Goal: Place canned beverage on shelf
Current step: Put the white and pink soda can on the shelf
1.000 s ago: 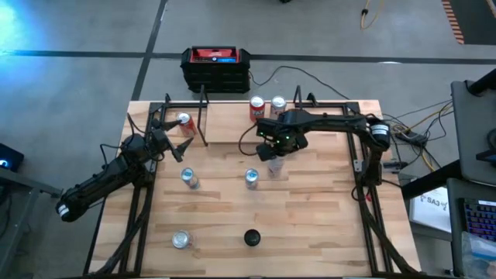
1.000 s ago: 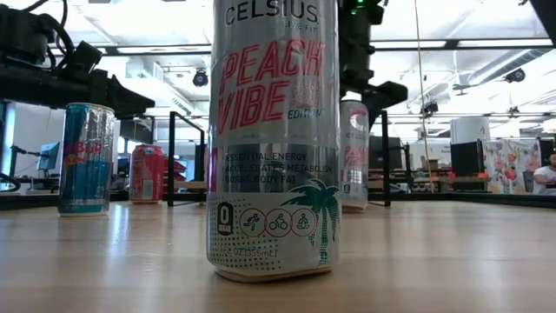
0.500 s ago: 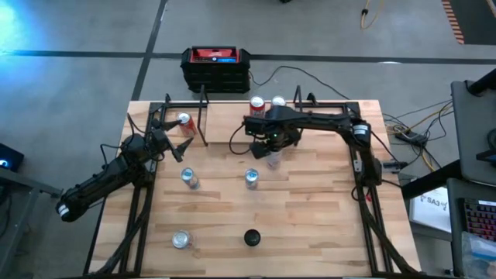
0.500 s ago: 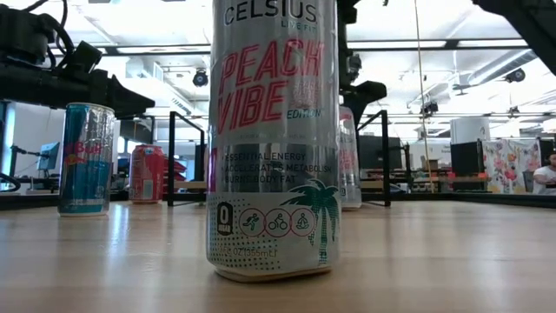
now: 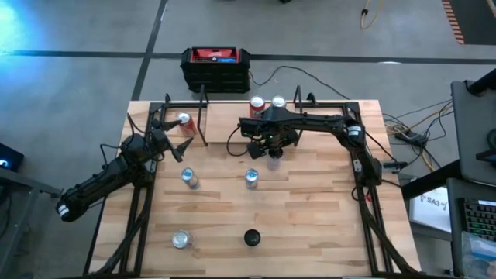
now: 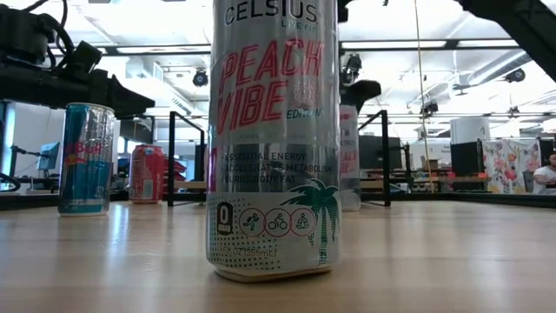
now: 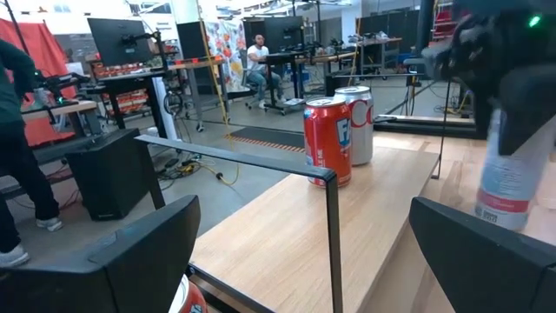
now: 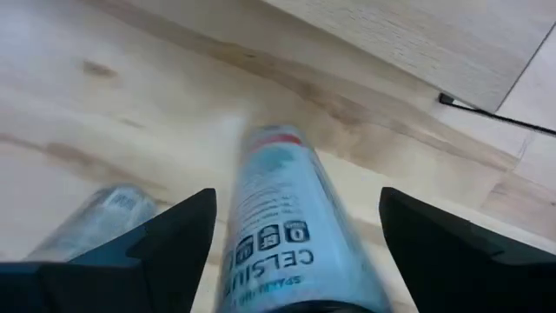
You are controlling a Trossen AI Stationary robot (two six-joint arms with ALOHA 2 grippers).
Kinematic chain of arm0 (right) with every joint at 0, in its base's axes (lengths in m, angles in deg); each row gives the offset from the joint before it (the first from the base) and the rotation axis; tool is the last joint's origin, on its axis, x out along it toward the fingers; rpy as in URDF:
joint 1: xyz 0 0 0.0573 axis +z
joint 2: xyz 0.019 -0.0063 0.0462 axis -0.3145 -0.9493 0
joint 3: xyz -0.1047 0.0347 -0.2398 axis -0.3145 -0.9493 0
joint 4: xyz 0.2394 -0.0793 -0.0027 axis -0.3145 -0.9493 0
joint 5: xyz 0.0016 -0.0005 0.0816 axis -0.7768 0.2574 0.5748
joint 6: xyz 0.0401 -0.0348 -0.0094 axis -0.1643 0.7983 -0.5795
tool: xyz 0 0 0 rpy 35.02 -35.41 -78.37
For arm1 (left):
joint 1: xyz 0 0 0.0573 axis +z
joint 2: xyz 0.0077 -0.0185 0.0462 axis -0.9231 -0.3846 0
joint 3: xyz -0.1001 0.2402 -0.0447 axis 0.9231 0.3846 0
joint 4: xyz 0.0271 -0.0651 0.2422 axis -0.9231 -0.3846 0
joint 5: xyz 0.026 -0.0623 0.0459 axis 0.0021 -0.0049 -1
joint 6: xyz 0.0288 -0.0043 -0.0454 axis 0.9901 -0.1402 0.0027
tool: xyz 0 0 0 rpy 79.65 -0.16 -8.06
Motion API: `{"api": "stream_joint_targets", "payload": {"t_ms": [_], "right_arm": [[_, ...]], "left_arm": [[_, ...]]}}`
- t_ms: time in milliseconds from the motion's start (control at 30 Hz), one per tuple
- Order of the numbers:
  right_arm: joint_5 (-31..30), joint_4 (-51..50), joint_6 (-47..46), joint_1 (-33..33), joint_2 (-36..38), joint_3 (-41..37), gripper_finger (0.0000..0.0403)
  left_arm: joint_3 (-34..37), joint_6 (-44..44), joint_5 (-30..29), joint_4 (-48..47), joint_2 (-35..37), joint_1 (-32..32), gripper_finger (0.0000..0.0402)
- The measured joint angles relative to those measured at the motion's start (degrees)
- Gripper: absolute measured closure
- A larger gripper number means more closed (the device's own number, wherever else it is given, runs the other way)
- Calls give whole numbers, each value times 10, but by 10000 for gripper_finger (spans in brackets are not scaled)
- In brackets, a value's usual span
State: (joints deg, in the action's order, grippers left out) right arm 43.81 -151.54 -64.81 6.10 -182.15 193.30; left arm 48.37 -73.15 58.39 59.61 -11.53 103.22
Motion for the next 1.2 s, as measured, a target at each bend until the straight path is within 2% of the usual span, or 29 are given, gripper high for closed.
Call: {"api": "stream_joint_targets", "payload": {"t_ms": [367,567,867,1033,1200], "right_arm": [[-7,-3,5,10,0,-1,109],[-16,-13,-8,21,26,-1,91],[-69,-56,-162,101,61,-3,40],[-109,-60,-266,167,63,-4,33],[-200,-48,-403,244,61,-38,33]], "left_arm": [[0,0,0,0,0,0,3],[0,0,0,0,0,0,3],[0,0,0,0,0,0,3],[0,0,0,0,0,0,3],[0,0,0,0,0,0,3]]}}
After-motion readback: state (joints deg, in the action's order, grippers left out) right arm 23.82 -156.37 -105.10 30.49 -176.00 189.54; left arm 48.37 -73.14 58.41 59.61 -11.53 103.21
